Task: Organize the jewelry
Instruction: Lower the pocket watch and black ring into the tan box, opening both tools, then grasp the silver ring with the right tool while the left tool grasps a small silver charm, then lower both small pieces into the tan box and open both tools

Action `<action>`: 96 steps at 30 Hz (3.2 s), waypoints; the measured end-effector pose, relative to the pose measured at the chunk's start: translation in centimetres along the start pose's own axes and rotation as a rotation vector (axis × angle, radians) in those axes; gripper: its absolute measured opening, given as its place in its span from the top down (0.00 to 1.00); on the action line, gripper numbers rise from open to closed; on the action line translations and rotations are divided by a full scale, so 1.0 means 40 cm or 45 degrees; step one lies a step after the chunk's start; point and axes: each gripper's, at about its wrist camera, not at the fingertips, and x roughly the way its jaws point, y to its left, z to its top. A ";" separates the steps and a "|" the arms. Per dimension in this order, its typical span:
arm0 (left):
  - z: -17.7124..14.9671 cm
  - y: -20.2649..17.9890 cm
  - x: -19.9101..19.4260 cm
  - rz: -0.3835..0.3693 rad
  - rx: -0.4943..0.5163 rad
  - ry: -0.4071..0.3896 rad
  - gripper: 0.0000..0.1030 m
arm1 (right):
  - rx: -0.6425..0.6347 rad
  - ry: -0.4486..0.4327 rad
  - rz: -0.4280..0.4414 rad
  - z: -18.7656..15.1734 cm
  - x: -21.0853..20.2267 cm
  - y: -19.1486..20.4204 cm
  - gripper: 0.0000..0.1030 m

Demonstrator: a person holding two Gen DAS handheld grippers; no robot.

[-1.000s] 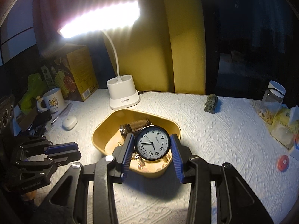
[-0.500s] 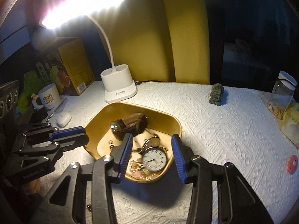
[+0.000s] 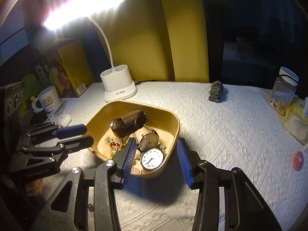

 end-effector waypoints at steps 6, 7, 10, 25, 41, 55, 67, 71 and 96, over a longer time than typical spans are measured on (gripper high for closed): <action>-0.021 0.003 -0.047 0.003 -0.018 -0.041 0.56 | -0.010 0.011 -0.016 -0.035 -0.032 0.025 0.60; -0.025 0.002 -0.053 0.003 -0.019 -0.043 0.55 | -0.012 0.015 -0.018 -0.042 -0.036 0.031 0.60; -0.044 0.001 -0.072 0.001 -0.027 -0.049 0.55 | -0.018 0.030 -0.022 -0.066 -0.045 0.047 0.60; -0.172 0.018 -0.142 -0.002 -0.096 -0.053 0.54 | -0.078 0.168 0.020 -0.209 -0.022 0.153 0.60; -0.258 0.060 -0.161 0.007 -0.172 -0.035 0.54 | -0.227 0.221 -0.017 -0.265 0.013 0.240 0.87; -0.252 0.031 -0.136 -0.005 -0.141 0.012 0.54 | -0.178 0.184 -0.013 -0.249 -0.012 0.198 0.89; -0.234 -0.060 -0.082 -0.056 -0.056 0.076 0.54 | -0.090 0.156 -0.016 -0.257 -0.047 0.107 0.89; -0.230 -0.093 -0.069 -0.069 -0.005 0.089 0.54 | -0.067 0.144 -0.023 -0.258 -0.059 0.084 0.89; -0.210 -0.153 -0.053 -0.036 0.102 0.121 0.89 | -0.019 0.070 -0.040 -0.241 -0.108 0.040 0.89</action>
